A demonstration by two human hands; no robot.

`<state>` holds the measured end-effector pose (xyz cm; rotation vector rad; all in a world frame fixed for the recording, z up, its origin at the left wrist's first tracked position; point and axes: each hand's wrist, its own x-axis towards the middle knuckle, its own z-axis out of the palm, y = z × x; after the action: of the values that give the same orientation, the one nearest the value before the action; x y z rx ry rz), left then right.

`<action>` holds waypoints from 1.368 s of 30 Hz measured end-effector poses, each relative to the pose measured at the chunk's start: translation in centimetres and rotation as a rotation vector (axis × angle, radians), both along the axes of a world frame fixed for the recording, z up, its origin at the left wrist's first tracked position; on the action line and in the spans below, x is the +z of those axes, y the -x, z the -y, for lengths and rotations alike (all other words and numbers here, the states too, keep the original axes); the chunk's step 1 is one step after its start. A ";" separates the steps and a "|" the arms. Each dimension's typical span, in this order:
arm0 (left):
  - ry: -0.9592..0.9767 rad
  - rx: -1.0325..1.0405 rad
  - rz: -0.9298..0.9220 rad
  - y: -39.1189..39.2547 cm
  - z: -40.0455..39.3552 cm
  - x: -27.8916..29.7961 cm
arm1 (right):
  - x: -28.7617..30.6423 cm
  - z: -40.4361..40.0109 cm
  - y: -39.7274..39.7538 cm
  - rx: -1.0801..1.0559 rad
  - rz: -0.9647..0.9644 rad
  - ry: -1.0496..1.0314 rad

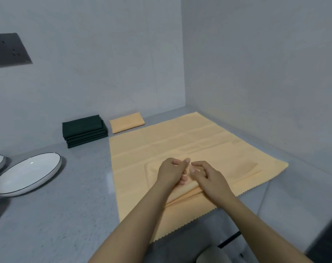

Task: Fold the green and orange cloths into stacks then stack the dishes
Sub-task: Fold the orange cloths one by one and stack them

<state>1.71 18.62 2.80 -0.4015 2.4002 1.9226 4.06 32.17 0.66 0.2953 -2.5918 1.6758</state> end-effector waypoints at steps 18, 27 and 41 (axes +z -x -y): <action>1.244 -0.428 -0.040 -0.6 5.1 -3.7 | -1.7 0.3 0.8 -0.046 -0.190 -0.351; 0.976 -0.268 -0.297 1.9 4.3 -2.3 | -1.8 1.3 -0.3 -0.052 -0.196 -0.456; 0.767 -0.122 -0.233 3.0 7.1 -0.2 | -0.3 1.3 1.0 0.016 -0.234 -0.637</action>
<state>-1.31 11.54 2.56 -0.0347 3.1559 0.9750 3.06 30.91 0.38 0.4931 -2.8507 0.7109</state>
